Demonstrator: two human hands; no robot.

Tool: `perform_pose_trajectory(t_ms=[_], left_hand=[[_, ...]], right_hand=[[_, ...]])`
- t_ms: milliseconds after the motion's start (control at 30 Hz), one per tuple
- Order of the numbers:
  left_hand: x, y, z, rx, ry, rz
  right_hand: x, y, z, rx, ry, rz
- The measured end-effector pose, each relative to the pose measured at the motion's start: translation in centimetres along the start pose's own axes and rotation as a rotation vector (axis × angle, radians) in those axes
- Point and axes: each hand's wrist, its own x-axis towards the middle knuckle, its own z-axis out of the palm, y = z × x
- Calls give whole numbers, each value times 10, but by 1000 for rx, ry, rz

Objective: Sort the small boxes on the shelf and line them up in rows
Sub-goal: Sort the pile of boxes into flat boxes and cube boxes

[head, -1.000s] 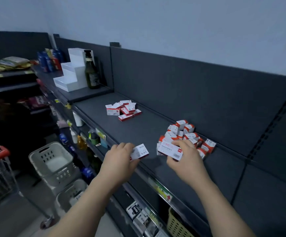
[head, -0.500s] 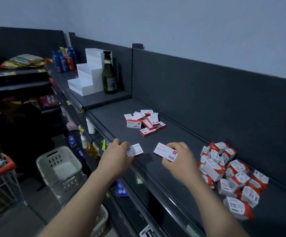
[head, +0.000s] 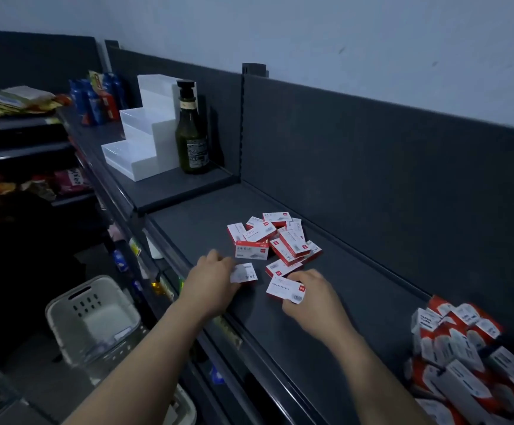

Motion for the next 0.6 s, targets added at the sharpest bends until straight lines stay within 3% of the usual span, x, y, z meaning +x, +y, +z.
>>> perform_pose_trajectory(t_ms=[333,600], left_hand=[[53,-30,5,-93,-60,231],[68,-44,13,-67,16,315]], right_hand=[[25,-10,35,-33,105,76],[24,-23,53,16,211,166]])
